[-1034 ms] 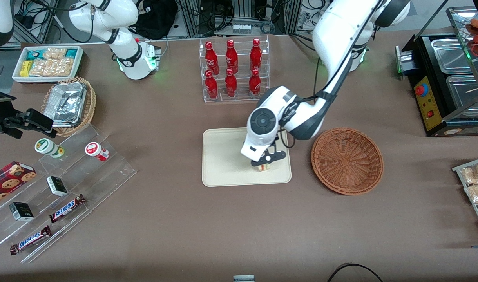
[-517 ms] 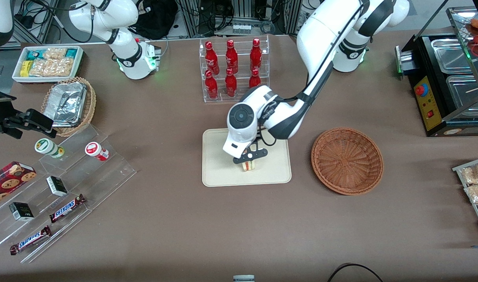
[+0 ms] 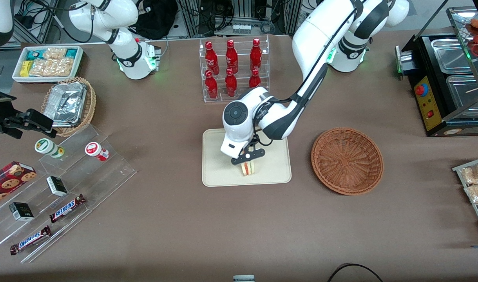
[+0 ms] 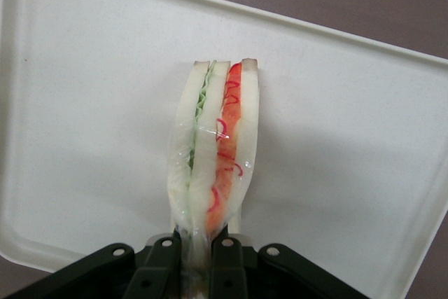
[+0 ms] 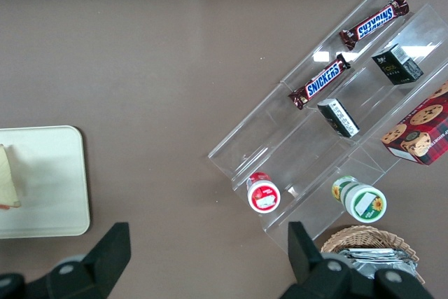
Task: Place sandwich from basket to tray
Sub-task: 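Lower the sandwich onto the tray and open the left gripper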
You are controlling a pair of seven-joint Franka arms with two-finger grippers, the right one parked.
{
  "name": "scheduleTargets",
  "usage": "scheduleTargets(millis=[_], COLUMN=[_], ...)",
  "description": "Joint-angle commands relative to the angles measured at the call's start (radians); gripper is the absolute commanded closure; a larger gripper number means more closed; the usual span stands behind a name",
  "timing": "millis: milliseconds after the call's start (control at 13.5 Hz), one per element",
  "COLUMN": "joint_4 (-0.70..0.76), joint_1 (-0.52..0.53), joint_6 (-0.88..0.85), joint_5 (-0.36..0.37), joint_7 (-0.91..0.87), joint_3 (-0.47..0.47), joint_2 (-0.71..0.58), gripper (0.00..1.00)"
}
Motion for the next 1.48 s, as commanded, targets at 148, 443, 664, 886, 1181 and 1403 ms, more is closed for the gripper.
scheduleTargets(millis=[148,443,664,886,1181,1403], joint_4=[0.018,0.017,0.010,0.015,0.010,0.007], joint_1=[-0.012,-0.010,-0.009,-0.012,0.007,0.040], joint_6=[0.039,0.038,0.038,0.027,-0.081,-0.215], joint_5=[0.007,0.005,-0.007,-0.064,-0.059,-0.050], joint_7=[-0.009,0.044,0.043,0.021,0.035,0.047], joint_3=[0.008,0.006,0.005,0.005,0.012,0.014], joint_2=[0.016,0.016,0.016,0.000,-0.099,-0.161], gripper=[0.93,0.93,0.11,0.00,0.00,0.00])
